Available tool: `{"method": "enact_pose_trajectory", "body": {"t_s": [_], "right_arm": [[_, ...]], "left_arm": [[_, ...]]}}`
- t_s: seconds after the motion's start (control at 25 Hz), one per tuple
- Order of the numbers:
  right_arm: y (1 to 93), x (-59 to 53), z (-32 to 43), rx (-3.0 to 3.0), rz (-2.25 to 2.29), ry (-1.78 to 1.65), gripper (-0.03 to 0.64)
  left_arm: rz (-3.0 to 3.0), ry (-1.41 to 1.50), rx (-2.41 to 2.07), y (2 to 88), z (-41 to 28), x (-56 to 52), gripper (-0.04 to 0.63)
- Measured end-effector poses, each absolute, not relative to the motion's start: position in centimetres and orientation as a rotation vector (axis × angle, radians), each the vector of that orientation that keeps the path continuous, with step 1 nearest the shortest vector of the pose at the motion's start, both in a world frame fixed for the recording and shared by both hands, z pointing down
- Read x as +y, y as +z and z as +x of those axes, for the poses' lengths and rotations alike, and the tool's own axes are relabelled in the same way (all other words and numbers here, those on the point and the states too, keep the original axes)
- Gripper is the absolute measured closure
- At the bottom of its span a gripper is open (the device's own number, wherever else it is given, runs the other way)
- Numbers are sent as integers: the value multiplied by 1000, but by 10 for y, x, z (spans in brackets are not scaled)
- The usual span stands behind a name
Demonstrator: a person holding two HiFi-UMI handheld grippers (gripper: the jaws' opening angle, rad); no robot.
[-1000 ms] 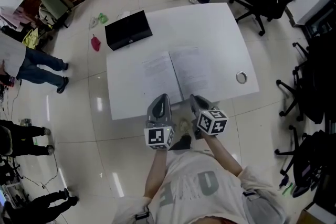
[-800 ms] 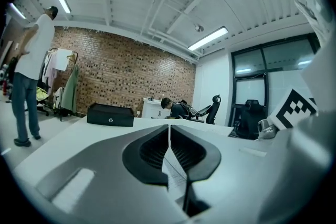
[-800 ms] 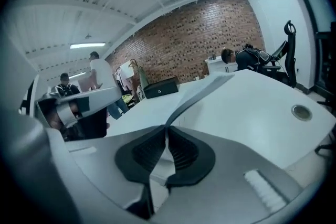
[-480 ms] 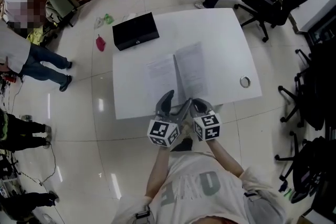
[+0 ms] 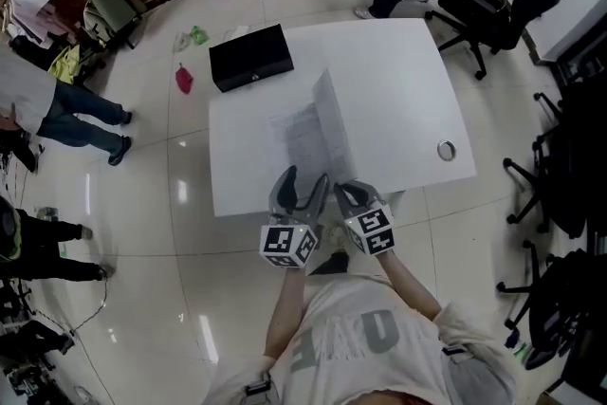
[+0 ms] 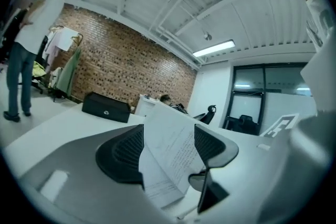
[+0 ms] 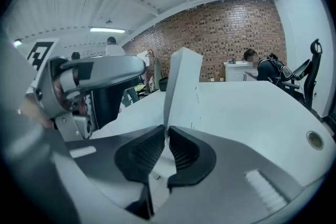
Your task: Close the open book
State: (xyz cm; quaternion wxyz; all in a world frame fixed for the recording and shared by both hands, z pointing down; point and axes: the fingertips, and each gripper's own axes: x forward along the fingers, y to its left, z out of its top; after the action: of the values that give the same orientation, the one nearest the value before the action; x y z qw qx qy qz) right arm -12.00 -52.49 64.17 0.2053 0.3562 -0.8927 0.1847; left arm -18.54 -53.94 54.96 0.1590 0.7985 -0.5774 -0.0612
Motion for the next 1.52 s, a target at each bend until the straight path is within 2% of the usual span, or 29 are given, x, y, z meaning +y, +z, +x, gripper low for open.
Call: {"method": "enact_pose_trajectory", "body": {"t_s": [0.16,0.4,0.6,0.84,1.04,1.08,1.12,1.16,1.24,1.52], "right_arm": [[651,-519,-139,-2474,912,525,590],[689,-508,-172,-2295,750,284,588],[706,-500,-181,-2218,693,136,531],[699,-499,-182,-2303,728,289,526],[648,-503,-157,-2467,925,478,543],[635,-498,-150,-2495,985,493,553],[622,-492,-142,-2515,1052,507,574],[609,-484,-133,-2531,1123,516,588],[582,-469,-114,-2565,1252,526,612],[537,-396,-51,-2679,1454,607,613]], "left_arm": [[2148,-201,-1853,549,-243,-531,301],[2002,-218,-1984,559,-290,-511,316],[1921,-241,-2031,566,-311,-493,319],[1881,-235,-2045,577,-321,-466,320],[1957,-236,-2056,558,-313,-441,327],[1977,-230,-2076,552,-312,-431,368],[2001,-218,-2108,544,-311,-419,447],[2033,-208,-2142,534,-309,-407,580],[2107,-214,-2169,517,-299,-385,578],[2191,-269,-2121,504,-255,-328,578]]}}
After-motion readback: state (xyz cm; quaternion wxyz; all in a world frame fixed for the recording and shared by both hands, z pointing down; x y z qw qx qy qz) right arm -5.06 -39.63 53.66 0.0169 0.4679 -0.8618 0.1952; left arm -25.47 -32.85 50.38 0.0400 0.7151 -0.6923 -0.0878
